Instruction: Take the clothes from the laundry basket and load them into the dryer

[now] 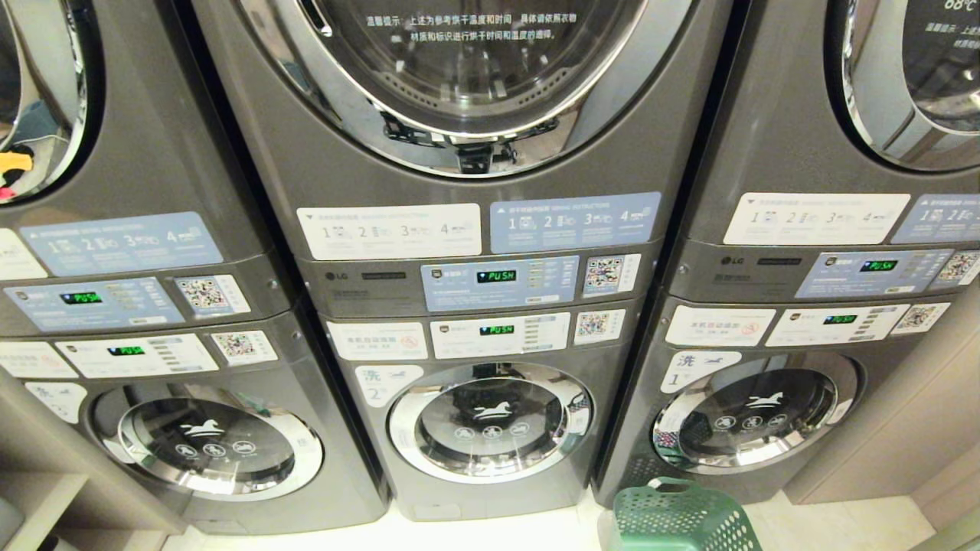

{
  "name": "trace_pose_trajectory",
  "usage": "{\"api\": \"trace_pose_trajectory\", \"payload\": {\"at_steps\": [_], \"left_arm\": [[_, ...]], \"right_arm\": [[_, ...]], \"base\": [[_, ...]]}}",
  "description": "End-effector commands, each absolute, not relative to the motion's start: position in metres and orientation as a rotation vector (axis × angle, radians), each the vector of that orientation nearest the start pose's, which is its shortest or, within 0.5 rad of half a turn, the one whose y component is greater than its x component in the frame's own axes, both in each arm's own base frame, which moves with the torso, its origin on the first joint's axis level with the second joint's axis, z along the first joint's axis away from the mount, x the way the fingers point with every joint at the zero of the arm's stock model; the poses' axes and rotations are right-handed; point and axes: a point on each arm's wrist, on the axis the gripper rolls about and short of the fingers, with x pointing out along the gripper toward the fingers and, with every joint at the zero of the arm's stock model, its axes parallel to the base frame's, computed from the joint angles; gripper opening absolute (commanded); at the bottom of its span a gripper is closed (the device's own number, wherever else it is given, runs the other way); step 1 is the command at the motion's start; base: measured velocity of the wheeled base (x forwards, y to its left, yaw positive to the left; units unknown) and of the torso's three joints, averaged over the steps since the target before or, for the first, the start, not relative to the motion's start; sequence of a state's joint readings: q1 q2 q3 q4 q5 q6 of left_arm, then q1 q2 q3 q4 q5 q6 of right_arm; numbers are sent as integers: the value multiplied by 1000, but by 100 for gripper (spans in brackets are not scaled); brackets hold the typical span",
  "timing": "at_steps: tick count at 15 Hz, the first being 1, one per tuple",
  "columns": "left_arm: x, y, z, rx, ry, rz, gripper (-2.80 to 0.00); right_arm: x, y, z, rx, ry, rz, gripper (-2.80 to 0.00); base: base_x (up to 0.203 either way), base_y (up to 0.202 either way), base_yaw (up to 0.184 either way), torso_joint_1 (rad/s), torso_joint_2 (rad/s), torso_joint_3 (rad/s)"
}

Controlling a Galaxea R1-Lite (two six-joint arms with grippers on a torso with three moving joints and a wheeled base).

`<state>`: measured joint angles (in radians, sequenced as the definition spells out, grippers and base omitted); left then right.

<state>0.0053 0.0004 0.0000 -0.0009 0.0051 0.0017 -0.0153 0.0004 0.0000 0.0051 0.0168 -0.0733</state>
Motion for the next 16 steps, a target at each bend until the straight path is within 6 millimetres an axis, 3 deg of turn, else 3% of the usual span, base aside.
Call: {"api": "trace_pose_trajectory", "payload": {"at_steps": [1, 4, 16], "left_arm": [[-23, 0, 76, 2, -2, 10, -280], [-23, 0, 76, 2, 0, 10, -280], [-23, 0, 76, 2, 0, 11, -280]], "right_arm": [[-23, 1, 75, -85, 7, 4, -280], [-23, 1, 75, -155, 6, 16, -280], [-23, 1, 75, -156, 5, 17, -280]], "base": [[0, 0, 0, 0, 0, 0], [0, 0, 0, 0, 0, 0], [0, 0, 0, 0, 0, 0]]}}
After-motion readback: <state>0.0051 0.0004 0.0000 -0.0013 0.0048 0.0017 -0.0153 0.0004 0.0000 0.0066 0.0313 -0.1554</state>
